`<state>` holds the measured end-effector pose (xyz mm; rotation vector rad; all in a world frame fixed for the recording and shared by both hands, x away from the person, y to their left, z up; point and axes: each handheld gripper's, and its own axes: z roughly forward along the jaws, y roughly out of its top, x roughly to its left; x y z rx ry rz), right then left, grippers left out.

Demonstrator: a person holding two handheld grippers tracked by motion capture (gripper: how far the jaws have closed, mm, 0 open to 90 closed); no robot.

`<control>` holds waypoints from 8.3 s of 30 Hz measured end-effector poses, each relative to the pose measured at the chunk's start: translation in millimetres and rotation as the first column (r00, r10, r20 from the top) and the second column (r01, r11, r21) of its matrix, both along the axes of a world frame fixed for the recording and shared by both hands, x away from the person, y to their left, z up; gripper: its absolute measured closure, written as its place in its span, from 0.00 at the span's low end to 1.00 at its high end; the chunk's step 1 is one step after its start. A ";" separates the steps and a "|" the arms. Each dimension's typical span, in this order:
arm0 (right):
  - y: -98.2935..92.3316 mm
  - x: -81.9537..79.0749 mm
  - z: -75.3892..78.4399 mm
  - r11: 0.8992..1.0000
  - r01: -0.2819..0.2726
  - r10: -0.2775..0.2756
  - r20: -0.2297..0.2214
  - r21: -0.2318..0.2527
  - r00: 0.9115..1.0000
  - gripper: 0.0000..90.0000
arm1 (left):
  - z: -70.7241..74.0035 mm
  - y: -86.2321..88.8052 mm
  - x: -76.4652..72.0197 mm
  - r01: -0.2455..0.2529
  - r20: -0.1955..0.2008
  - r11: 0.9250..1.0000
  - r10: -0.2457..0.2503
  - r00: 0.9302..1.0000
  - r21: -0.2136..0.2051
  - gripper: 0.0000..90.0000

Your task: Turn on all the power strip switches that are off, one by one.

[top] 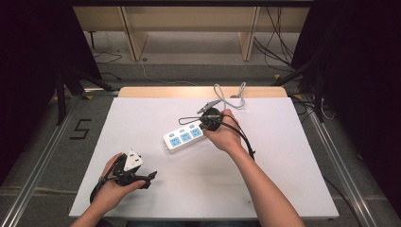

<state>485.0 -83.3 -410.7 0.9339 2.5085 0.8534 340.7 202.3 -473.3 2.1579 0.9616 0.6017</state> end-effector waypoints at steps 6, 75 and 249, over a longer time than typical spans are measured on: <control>5.5 4.5 -2.1 1.000 0.004 -0.004 -0.004 -0.002 1.000 1.00 | 0.3 0.5 0.0 0.002 0.000 1.000 -0.002 1.000 0.002 0.21; 44.7 52.5 -25.6 0.998 0.046 -0.050 -0.069 -0.053 0.996 1.00 | 0.8 0.2 -0.7 0.019 0.003 1.000 -0.019 1.000 0.016 0.21; 82.5 37.3 -16.1 0.999 0.003 -0.009 -0.122 -0.047 0.992 1.00 | 1.2 -2.3 1.5 0.028 0.005 1.000 -0.028 1.000 0.010 0.21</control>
